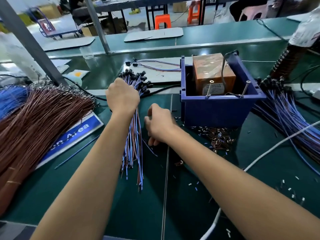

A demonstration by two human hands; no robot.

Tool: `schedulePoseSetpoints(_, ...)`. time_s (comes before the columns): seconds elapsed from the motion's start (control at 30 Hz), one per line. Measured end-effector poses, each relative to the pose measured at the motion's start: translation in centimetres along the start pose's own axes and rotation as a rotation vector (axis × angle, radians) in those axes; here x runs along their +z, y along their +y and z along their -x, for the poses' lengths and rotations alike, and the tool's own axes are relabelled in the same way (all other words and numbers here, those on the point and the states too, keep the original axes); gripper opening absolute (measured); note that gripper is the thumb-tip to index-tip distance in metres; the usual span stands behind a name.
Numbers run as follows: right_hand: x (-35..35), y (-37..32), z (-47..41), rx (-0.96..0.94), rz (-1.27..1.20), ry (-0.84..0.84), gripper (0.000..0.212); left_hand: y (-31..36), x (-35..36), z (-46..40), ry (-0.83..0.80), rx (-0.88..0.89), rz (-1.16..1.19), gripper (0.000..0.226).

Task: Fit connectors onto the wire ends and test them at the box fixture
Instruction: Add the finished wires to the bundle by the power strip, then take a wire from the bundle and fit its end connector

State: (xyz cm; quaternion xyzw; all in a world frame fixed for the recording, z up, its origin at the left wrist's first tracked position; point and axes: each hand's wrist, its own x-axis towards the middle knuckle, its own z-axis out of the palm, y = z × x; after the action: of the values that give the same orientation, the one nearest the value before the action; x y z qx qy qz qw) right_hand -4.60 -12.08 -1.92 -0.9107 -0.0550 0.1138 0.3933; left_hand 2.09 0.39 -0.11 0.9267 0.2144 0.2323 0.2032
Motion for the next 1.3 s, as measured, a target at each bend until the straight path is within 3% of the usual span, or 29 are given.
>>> schedulePoseSetpoints(0.13, 0.0, 0.6, 1.3, -0.098, -0.178, 0.059, 0.016, 0.8, -0.8, 0.5, -0.049, -0.123, 0.308, 0.023)
schedulePoseSetpoints(0.3, -0.5, 0.4, 2.5, -0.214, -0.259, 0.136, 0.013, 2.1, -1.8, 1.1, 0.048, -0.045, 0.189, 0.021)
schedulePoseSetpoints(0.47, -1.0, 0.6, 3.0, -0.229, -0.283, 0.066, 0.011, 2.5, -1.1, 0.4, -0.240, -0.212, 0.496, 0.017)
schedulePoseSetpoints(0.6, -0.9, 1.5, 3.1, -0.211, -0.286, 0.027, 0.008, 1.8, 0.0, 0.9, -0.274, -0.271, 0.466, 0.016)
schedulePoseSetpoints(0.73, -0.6, 2.2, 2.9, -0.199, -0.292, 0.026, 0.007, 0.9, 0.1, 2.6, -0.160, -0.147, 0.247, 0.035)
schedulePoseSetpoints(0.93, 0.1, 2.8, 2.6, -0.162, -0.302, 0.005, 0.003, 0.5, 0.3, 3.8, -0.071, 0.000, 0.034, 0.014)
schedulePoseSetpoints(1.13, -0.2, 2.7, 3.0, -0.149, -0.304, -0.004, 0.004, 0.8, 0.0, 3.7, -0.063, -0.011, -0.108, 0.030)
schedulePoseSetpoints(1.3, -0.5, 2.0, 4.0, -0.200, -0.235, 0.111, 0.014, 2.7, -2.8, 3.8, 0.023, 0.031, 0.054, 0.034)
